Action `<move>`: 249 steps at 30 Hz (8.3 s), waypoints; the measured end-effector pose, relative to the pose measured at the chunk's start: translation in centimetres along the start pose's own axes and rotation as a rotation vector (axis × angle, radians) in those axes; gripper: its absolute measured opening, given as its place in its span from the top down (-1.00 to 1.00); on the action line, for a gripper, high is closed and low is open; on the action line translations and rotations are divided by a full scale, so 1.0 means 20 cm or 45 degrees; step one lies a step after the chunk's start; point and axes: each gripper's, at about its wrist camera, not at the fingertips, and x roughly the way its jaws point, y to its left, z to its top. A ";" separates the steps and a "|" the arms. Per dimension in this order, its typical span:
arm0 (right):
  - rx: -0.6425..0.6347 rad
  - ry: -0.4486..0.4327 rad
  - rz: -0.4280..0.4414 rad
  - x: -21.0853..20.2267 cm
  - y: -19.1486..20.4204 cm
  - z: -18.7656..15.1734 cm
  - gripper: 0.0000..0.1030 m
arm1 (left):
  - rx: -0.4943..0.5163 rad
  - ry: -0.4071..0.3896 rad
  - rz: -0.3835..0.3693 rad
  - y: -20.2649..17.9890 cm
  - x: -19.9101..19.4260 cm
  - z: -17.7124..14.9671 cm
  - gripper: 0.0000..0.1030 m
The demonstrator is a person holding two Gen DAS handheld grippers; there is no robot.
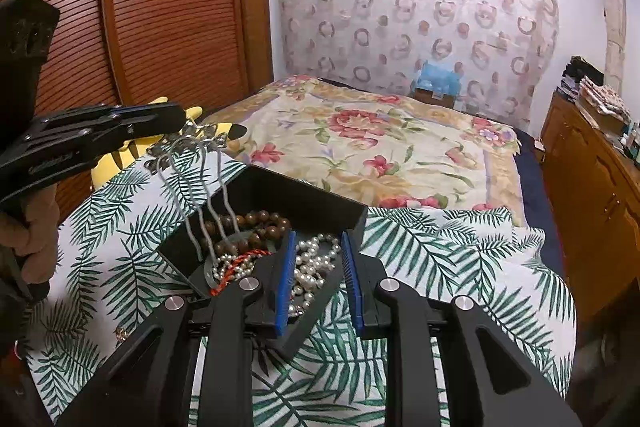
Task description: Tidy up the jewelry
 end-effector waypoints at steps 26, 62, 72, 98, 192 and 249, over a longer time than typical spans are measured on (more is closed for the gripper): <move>0.039 0.083 0.032 -0.09 0.03 -0.27 0.50 | 0.074 0.185 -0.093 -0.11 0.13 -0.12 0.29; -0.123 0.259 0.045 -0.02 0.32 -0.53 0.58 | 0.117 0.465 -0.044 -0.06 -0.16 -0.74 -0.02; -0.091 0.225 0.052 -0.06 0.28 -0.51 0.58 | 0.172 0.472 -0.039 -0.11 -0.16 -0.76 0.73; -0.099 0.033 0.072 -0.05 0.12 -0.10 0.58 | 0.114 0.261 -0.014 -0.04 -0.07 -0.35 0.73; 0.271 -0.248 -0.306 -0.65 0.26 -0.43 -0.95 | -0.086 0.032 0.262 -0.19 -0.65 -0.39 -0.85; 0.271 -0.246 -0.302 -0.64 0.26 -0.43 -0.95 | -0.091 0.037 0.252 -0.19 -0.67 -0.42 -0.85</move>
